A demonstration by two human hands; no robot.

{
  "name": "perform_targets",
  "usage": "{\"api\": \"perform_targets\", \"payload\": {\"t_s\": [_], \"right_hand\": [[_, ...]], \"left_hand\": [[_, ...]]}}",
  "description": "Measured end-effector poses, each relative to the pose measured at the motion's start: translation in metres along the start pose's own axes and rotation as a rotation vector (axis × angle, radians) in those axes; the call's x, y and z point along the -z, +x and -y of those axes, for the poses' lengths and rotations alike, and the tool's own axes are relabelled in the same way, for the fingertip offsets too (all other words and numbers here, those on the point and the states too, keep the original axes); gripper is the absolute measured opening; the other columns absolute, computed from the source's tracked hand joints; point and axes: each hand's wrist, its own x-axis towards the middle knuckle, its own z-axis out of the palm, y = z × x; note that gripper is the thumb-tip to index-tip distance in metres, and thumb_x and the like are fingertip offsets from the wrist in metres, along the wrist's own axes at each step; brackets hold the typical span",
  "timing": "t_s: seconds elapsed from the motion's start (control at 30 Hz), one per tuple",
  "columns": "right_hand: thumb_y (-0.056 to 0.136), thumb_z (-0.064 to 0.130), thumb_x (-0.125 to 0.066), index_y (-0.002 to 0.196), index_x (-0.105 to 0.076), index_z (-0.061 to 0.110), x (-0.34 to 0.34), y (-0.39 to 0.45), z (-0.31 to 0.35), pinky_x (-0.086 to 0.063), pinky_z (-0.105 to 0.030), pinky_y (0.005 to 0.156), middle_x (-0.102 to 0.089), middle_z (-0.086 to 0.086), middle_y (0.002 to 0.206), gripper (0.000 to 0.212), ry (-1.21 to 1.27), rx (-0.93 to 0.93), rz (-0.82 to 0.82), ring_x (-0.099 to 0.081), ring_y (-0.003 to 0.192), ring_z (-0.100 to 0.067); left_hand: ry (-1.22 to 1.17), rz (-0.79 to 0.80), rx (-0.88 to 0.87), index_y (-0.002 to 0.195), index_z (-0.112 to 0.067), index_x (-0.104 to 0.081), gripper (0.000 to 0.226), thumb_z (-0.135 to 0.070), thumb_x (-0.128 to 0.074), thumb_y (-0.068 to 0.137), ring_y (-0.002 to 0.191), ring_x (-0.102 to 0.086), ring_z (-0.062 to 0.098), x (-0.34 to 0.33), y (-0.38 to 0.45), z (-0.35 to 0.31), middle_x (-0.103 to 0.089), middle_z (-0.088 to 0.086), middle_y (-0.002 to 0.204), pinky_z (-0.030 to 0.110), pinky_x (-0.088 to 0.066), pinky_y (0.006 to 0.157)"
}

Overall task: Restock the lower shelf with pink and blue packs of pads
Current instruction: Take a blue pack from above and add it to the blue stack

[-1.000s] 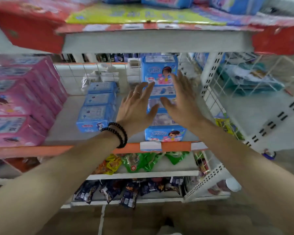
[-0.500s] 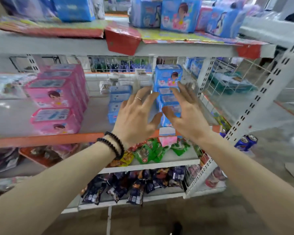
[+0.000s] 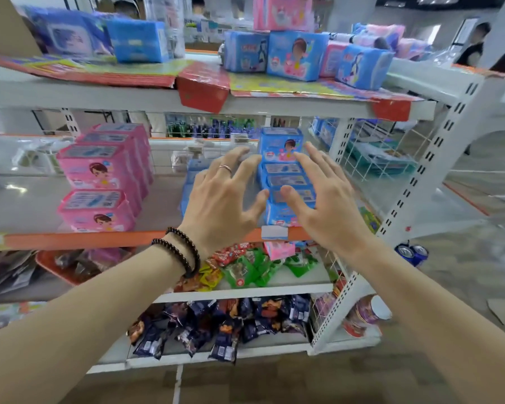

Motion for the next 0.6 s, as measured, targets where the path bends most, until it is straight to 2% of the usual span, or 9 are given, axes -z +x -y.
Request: {"api": "perform_targets", "payload": {"t_s": [0.13, 0.27, 0.4, 0.47, 0.6], "right_hand": [[0.097, 0.045, -0.056, 0.15, -0.04, 0.02, 0.03, -0.005, -0.022, -0.018, -0.04, 0.123, -0.029, 0.0, 0.162, 0.061, 0.016, 0.006, 0.005, -0.022, 0.15, -0.017], [0.096, 0.042, -0.059, 0.151, -0.04, 0.019, 0.056, -0.001, -0.042, -0.023, -0.045, 0.122, -0.029, 0.0, 0.162, 0.062, 0.044, 0.019, 0.004, -0.024, 0.149, -0.018], [0.097, 0.039, -0.061, 0.151, -0.04, 0.02, 0.079, 0.01, -0.049, -0.025, -0.042, 0.122, -0.031, 0.003, 0.161, 0.061, 0.068, 0.067, -0.043, -0.025, 0.149, -0.015], [0.097, 0.038, -0.061, 0.15, -0.041, 0.019, 0.087, 0.016, -0.047, -0.022, -0.035, 0.122, -0.032, 0.003, 0.16, 0.061, 0.061, 0.103, -0.072, -0.026, 0.148, -0.014], [0.097, 0.038, -0.06, 0.15, -0.041, 0.019, 0.102, 0.034, -0.038, -0.007, -0.002, 0.109, -0.035, 0.005, 0.159, 0.059, 0.047, 0.178, -0.095, -0.029, 0.146, -0.011]], "left_hand": [[-0.01, -0.021, -0.015, 0.141, -0.019, -0.048, 0.056, -0.041, -0.051, 0.09, 0.134, -0.046, 0.027, -0.003, 0.015, -0.029, -0.046, 0.003, 0.148, 0.05, -0.042, 0.104], [-0.006, -0.034, -0.007, 0.14, -0.019, -0.05, 0.056, -0.043, -0.052, 0.09, 0.136, -0.045, 0.026, -0.004, 0.023, -0.057, -0.045, 0.003, 0.149, 0.05, -0.04, 0.103], [0.014, -0.083, -0.021, 0.14, -0.02, -0.05, 0.056, -0.045, -0.048, 0.09, 0.132, -0.047, 0.026, 0.003, 0.031, -0.075, -0.044, 0.001, 0.149, 0.049, -0.04, 0.103], [0.006, -0.114, -0.026, 0.139, -0.02, -0.051, 0.056, -0.045, -0.047, 0.089, 0.133, -0.046, 0.027, 0.01, 0.037, -0.08, -0.044, 0.001, 0.149, 0.052, -0.043, 0.103], [0.021, -0.175, -0.055, 0.138, -0.019, -0.051, 0.056, -0.045, -0.044, 0.089, 0.133, -0.045, 0.026, 0.031, 0.053, -0.085, -0.046, 0.002, 0.149, 0.053, -0.042, 0.105]]}}
